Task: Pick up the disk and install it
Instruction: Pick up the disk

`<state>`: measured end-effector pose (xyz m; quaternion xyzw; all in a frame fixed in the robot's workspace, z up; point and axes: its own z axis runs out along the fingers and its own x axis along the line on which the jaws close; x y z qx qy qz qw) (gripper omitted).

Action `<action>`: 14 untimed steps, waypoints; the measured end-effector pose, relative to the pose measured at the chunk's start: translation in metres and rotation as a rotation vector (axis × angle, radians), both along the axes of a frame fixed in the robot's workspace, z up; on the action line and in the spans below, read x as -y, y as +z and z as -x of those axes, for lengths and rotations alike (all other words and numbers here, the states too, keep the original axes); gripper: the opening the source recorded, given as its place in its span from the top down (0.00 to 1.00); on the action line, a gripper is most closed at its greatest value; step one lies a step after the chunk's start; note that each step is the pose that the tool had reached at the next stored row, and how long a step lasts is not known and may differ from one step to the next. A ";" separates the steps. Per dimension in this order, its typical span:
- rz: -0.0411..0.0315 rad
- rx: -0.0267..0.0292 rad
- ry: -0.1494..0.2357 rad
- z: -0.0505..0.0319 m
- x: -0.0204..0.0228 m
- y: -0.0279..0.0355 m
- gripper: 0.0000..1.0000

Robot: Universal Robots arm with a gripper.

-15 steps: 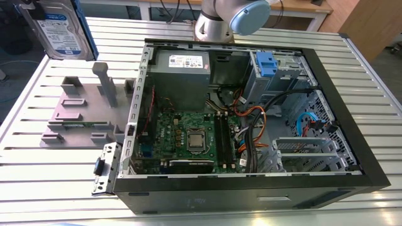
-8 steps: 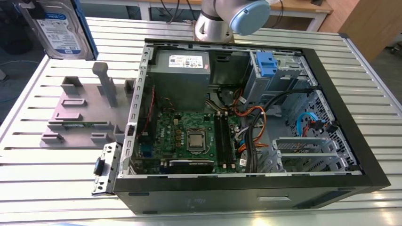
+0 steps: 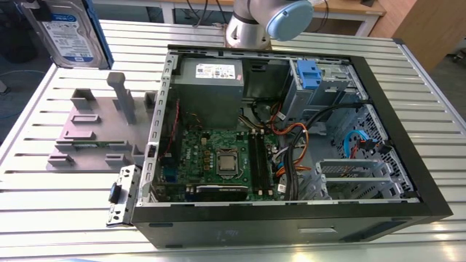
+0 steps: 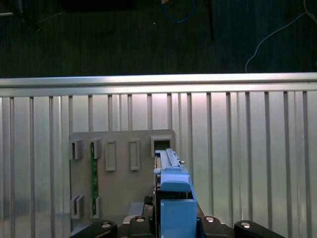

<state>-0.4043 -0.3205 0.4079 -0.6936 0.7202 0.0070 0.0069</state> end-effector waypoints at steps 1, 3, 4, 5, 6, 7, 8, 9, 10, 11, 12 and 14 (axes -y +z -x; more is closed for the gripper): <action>-0.0001 0.0001 0.000 0.0000 0.0000 0.0002 0.64; 0.0000 0.0000 0.000 0.0000 0.0000 0.0007 0.64; 0.0000 0.0000 0.000 0.0000 0.0000 0.0009 0.64; 0.0000 0.0001 0.000 0.0000 0.0000 0.0011 0.64; 0.0000 0.0000 0.000 0.0000 0.0000 0.0014 0.64; -0.0001 0.0001 0.000 0.0000 0.0000 0.0016 0.64; 0.0000 0.0000 0.000 0.0000 0.0000 0.0018 0.64; 0.0000 0.0001 0.000 0.0000 0.0000 0.0021 0.64; 0.0000 0.0000 0.000 0.0000 0.0000 0.0024 0.64; -0.0001 0.0000 0.000 0.0000 0.0000 0.0026 0.64; -0.0001 0.0001 0.000 0.0000 0.0000 0.0029 0.64; 0.0000 0.0000 0.000 0.0000 0.0000 0.0034 0.64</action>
